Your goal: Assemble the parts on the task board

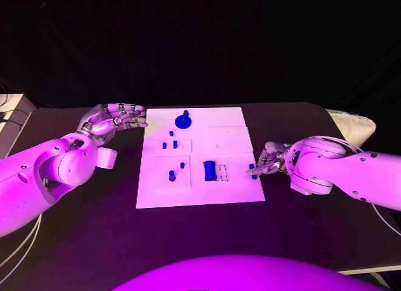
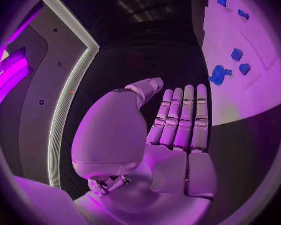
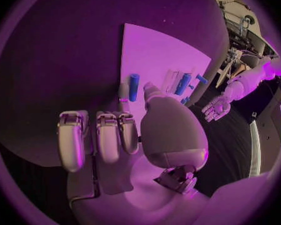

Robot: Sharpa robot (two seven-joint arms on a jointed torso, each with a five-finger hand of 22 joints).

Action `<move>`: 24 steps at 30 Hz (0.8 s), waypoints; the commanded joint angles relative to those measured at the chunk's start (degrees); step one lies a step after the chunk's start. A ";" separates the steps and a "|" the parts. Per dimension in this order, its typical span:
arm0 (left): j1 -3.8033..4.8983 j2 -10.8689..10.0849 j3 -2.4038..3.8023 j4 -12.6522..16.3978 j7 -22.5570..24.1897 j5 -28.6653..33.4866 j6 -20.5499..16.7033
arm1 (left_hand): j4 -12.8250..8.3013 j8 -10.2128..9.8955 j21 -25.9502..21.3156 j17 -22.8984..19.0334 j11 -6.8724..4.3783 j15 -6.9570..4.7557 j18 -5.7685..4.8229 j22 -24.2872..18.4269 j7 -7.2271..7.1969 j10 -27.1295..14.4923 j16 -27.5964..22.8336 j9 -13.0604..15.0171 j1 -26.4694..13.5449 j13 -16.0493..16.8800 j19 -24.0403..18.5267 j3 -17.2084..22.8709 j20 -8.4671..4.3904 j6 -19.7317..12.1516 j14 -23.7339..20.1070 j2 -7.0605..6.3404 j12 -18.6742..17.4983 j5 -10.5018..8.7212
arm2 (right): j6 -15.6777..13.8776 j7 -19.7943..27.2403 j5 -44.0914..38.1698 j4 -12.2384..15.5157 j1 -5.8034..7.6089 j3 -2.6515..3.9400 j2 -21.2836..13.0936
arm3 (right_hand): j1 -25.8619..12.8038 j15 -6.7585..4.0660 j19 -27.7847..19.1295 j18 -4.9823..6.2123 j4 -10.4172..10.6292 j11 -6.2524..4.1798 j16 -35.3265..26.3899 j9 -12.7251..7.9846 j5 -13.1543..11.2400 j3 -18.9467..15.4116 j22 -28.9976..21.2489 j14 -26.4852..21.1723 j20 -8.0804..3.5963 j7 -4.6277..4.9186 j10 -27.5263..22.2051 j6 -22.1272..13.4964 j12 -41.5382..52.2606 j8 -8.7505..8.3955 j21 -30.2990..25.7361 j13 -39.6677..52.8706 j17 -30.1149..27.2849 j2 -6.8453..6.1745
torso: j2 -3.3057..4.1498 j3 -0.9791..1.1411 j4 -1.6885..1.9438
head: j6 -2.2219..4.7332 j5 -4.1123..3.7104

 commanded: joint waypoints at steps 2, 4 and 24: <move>0.00 0.12 0.03 0.12 0.45 0.33 0.52 | 0.25 -0.09 -0.20 0.03 -0.05 0.12 0.64 -0.08 0.04 0.35 -0.16 -0.10 0.10 0.01 0.29 0.04 0.04 0.01 0.09 -0.09 0.37 0.16 | 0.22 -0.37 -3.67 -0.56 -0.51 -0.03 0.82 | 1.51 -0.46 5.56 -0.70 -0.14 -0.22 -0.06 0.69 -0.27 0.29 14.36 5.55 -0.38 -0.16 5.98 -0.71 0.12 0.19 -0.12 15.08 13.25 -0.32 | -0.02 0.01 0.04 | -0.06 0.06; 0.00 0.12 0.03 0.12 0.42 0.33 0.52 | 0.25 -0.10 -0.23 0.03 -0.05 0.12 0.64 -0.10 0.05 0.35 -0.17 -0.11 0.11 0.01 0.31 0.05 0.04 -0.01 0.08 -0.10 0.37 0.16 | 0.09 -0.33 -4.23 -0.87 -0.70 -0.04 1.16 | 2.35 -0.45 5.53 -0.68 -0.17 -0.20 -0.08 1.03 -0.38 0.63 14.33 5.54 -0.39 -0.13 5.98 -0.93 0.12 0.21 -0.23 15.08 13.20 -0.33 | -0.03 0.00 0.06 | -0.06 0.06; -0.01 0.03 0.03 0.11 -0.09 0.34 0.31 | 0.24 -0.25 -0.38 0.03 0.01 0.13 0.64 -0.21 0.22 0.27 -0.21 -0.21 0.29 -0.03 0.43 0.21 0.01 -0.26 0.07 -0.01 0.31 0.15 | 0.06 0.36 -5.71 -2.09 -1.38 -0.09 2.02 | 15.68 0.08 5.41 -0.60 -2.20 0.50 -0.19 2.16 9.20 19.88 14.22 5.47 -0.07 0.76 5.98 -2.96 0.12 -3.41 -0.66 15.08 12.97 -3.83 | -0.08 0.01 -0.02 | -0.15 0.26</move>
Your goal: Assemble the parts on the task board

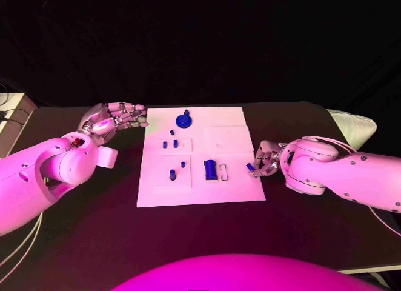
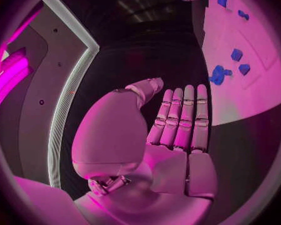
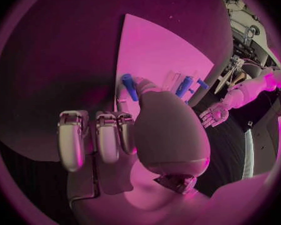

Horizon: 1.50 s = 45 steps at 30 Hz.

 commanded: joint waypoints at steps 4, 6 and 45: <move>0.00 0.05 0.03 0.12 0.06 0.31 0.37 | 0.24 -0.26 -0.39 0.03 0.05 0.13 0.64 -0.06 0.23 0.28 -0.21 -0.10 0.32 -0.04 0.45 0.23 0.01 -0.28 0.06 0.01 0.30 0.15 | -0.08 0.31 0.99 -0.33 -0.51 -0.35 -0.23 | -0.22 0.32 5.40 -0.61 -6.84 0.63 -0.16 -0.15 2.95 11.66 14.19 5.48 0.14 0.44 5.88 -0.60 0.12 -3.60 -0.17 15.09 12.99 -0.72 | 0.05 0.01 -0.01 | 0.10 0.06; 0.00 0.04 0.03 0.12 0.03 0.31 0.39 | 0.24 -0.26 -0.39 0.03 0.05 0.13 0.64 -0.06 0.23 0.28 -0.21 -0.10 0.32 -0.04 0.45 0.23 0.01 -0.28 0.06 0.01 0.30 0.15 | -0.57 0.59 2.04 -0.03 -0.51 -0.35 -0.31 | -1.02 0.44 5.38 -0.59 -7.84 0.79 -0.18 0.07 4.02 13.49 14.16 5.46 0.23 0.59 5.88 -0.64 0.12 -3.67 -0.27 15.09 12.92 -0.98 | 0.07 0.03 0.01 | 0.13 0.07; 0.00 -0.16 0.03 0.35 -0.37 0.31 0.77 | 0.25 -0.31 -0.55 0.02 0.14 0.20 0.62 -0.17 0.31 0.11 -0.28 -0.16 0.38 -0.08 0.54 0.28 0.01 -0.36 0.00 -0.02 0.19 0.07 | -3.88 0.91 15.89 1.56 1.72 -0.35 5.37 | -9.45 0.35 5.25 -0.47 -9.98 0.66 -0.36 0.78 3.86 16.04 14.00 5.36 0.24 0.37 5.88 0.09 0.12 -3.90 -0.86 15.09 12.45 -2.76 | 0.10 0.05 0.02 | -0.26 0.62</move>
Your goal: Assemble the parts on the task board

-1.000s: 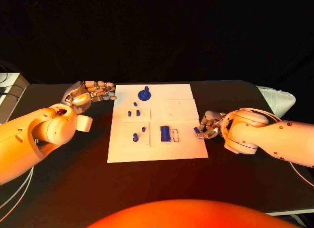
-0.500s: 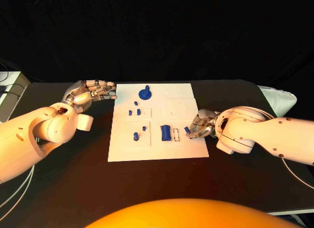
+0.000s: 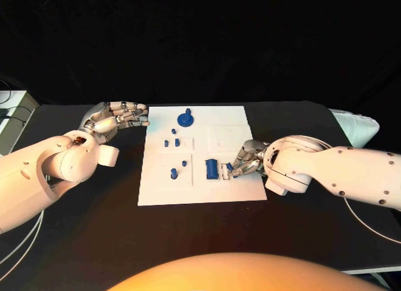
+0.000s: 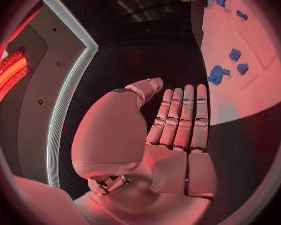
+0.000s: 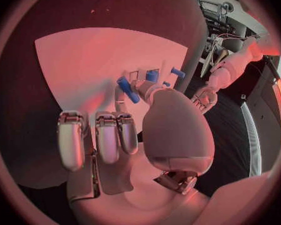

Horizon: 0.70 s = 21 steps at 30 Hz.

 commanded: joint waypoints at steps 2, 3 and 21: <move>0.02 0.00 0.03 0.20 0.24 0.29 0.75 | 0.10 -0.31 -0.31 0.02 0.17 0.20 0.62 -0.05 0.11 0.13 -0.28 -0.07 0.38 -0.07 0.55 0.12 0.01 -0.15 0.00 -0.02 0.19 0.07 | 0.32 0.05 0.52 -0.21 -0.15 -0.05 0.64 | -1.43 0.34 5.25 -0.47 -1.19 0.05 -0.34 -0.08 0.47 0.44 14.03 5.36 0.23 0.09 6.10 0.55 0.12 0.04 -0.36 15.07 12.49 -0.23 | 0.09 0.07 -0.04 | -0.04 0.12; 0.02 0.00 0.03 0.21 0.23 0.29 0.77 | 0.10 -0.31 -0.31 0.02 0.17 0.20 0.62 -0.05 0.11 0.13 -0.28 -0.07 0.38 -0.07 0.55 0.12 0.01 -0.15 0.00 -0.02 0.19 0.07 | 0.32 0.07 0.54 -0.24 -0.16 -0.05 0.77 | -1.70 0.34 5.25 -0.47 -1.10 0.04 -0.33 -0.10 0.22 0.26 14.03 5.37 0.23 0.08 6.10 0.59 0.12 0.01 -0.35 15.07 12.52 -0.25 | 0.07 0.05 -0.05 | -0.05 0.11; 0.02 0.13 0.03 0.04 0.10 0.29 0.98 | 0.10 -0.31 -0.31 0.02 0.17 0.20 0.62 -0.05 0.11 0.13 -0.28 -0.07 0.38 -0.07 0.55 0.12 0.01 -0.15 0.00 -0.02 0.19 0.07 | 0.10 0.13 -0.12 -1.82 -0.19 -0.07 1.85 | -5.45 0.33 5.23 -0.44 1.74 0.05 -0.36 -0.61 -4.33 -3.36 13.99 5.36 0.22 0.06 6.10 1.30 0.12 -0.55 -0.51 15.07 12.44 -0.49 | 0.06 0.06 -0.07 | -0.13 0.18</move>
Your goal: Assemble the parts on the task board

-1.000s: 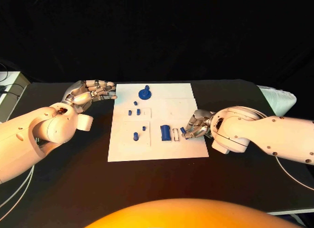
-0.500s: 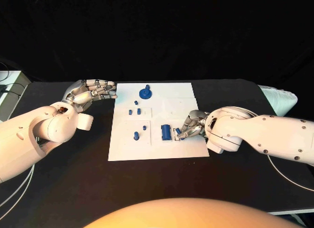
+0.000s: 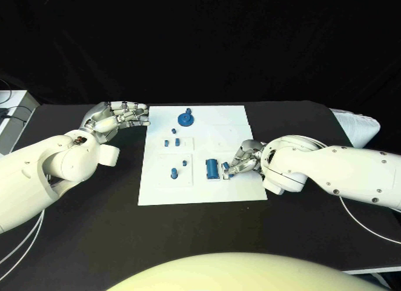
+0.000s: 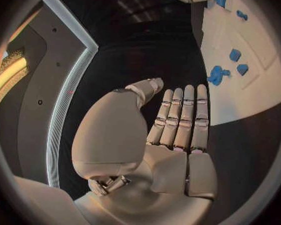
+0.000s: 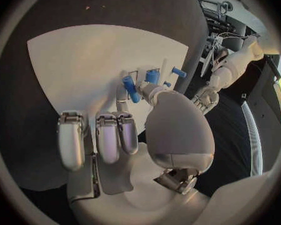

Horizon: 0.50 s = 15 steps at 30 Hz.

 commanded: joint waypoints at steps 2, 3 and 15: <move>0.02 0.12 0.03 0.08 0.20 0.28 0.95 | 0.19 -0.30 -0.45 0.02 0.20 0.24 0.60 -0.16 0.12 0.06 -0.34 -0.11 0.33 -0.07 0.60 0.11 0.02 -0.13 -0.06 -0.03 0.15 0.05 | 0.49 0.15 -0.64 -0.25 -0.06 -0.02 0.25 | -0.91 0.34 5.23 -0.45 0.29 0.06 -0.38 -0.06 0.25 -0.75 14.01 5.35 0.22 0.38 6.09 0.25 0.12 -0.24 -0.30 15.08 12.40 -0.33 | 0.01 -0.02 0.04 | -0.09 0.00; 0.02 0.12 0.03 0.07 0.19 0.28 0.96 | 0.19 -0.30 -0.45 0.02 0.20 0.24 0.60 -0.16 0.12 0.06 -0.34 -0.11 0.33 -0.07 0.60 0.11 0.02 -0.13 -0.06 -0.03 0.15 0.05 | 0.60 0.16 -0.67 -0.33 -0.06 -0.02 0.32 | -1.05 0.34 5.23 -0.45 0.44 0.06 -0.38 -0.05 0.17 -0.94 14.00 5.35 0.22 0.37 6.09 0.31 0.12 -0.22 -0.32 15.08 12.40 -0.35 | 0.01 0.00 0.04 | -0.10 0.00; 0.02 0.06 0.03 0.05 0.10 0.28 0.98 | 0.19 -0.30 -0.45 0.02 0.20 0.24 0.60 -0.16 0.12 0.06 -0.34 -0.11 0.33 -0.07 0.60 0.11 0.02 -0.13 -0.06 -0.03 0.15 0.05 | 1.94 0.18 -0.77 -0.44 -0.15 -0.07 0.52 | -1.54 0.30 5.19 -0.41 1.20 0.01 -0.40 -0.05 -1.02 -2.34 13.96 5.34 0.20 0.30 6.09 0.52 0.12 -0.18 -0.51 15.08 12.34 -0.64 | -0.01 0.00 0.03 | -0.45 0.06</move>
